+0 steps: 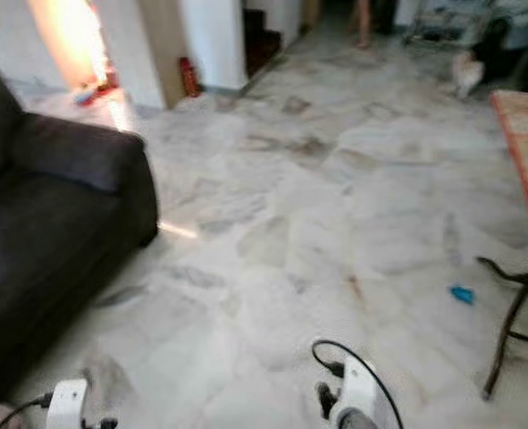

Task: Move the pillow to the sofa from floor

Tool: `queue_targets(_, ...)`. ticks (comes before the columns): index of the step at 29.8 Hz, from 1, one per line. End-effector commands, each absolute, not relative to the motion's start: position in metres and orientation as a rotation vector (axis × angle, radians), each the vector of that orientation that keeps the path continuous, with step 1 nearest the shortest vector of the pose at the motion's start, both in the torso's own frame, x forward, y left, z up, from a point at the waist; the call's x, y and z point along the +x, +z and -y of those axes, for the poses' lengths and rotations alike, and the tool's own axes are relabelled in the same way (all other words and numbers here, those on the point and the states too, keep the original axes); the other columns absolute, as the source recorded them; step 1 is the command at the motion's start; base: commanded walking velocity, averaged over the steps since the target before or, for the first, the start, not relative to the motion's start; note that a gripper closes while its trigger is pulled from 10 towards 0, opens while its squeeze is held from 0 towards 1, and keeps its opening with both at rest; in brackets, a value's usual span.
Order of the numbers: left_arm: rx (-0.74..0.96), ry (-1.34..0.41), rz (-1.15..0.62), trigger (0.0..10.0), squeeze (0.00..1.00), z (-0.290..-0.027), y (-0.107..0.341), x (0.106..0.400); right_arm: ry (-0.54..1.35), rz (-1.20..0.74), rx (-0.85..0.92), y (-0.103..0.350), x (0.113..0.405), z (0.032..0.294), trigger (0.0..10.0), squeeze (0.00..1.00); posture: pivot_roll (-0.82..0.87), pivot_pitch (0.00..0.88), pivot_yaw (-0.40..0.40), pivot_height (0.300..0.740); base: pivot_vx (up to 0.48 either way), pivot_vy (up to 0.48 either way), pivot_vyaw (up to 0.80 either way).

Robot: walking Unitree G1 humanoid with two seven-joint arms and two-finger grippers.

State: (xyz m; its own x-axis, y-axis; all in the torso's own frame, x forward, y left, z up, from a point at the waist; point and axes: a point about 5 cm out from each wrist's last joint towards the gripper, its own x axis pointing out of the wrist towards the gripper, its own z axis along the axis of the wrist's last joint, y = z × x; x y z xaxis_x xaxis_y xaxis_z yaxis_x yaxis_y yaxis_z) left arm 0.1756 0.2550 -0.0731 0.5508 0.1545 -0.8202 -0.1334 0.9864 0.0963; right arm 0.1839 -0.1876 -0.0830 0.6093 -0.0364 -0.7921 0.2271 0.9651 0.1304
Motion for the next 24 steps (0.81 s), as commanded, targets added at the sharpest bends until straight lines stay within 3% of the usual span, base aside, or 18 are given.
queue_targets(1, 0.041, 0.173, -1.002, 10.0, 0.00, -0.2586, -0.0751, 0.1695, -0.125, -0.891, 0.239, -0.0805, 0.1913, 0.1773, 10.0, 0.00, -0.05, 0.000, -0.027, 0.740, 0.000, 0.000, 0.80)
queue_targets(24, 0.054, 0.169, -1.006, 10.0, 0.00, -0.2596, -0.0751, 0.1688, -0.115, -0.896, 0.240, -0.0810, 0.1905, 0.1765, 10.0, 0.00, -0.05, 0.000, -0.024, 0.740, 0.000, 0.000, 0.80)
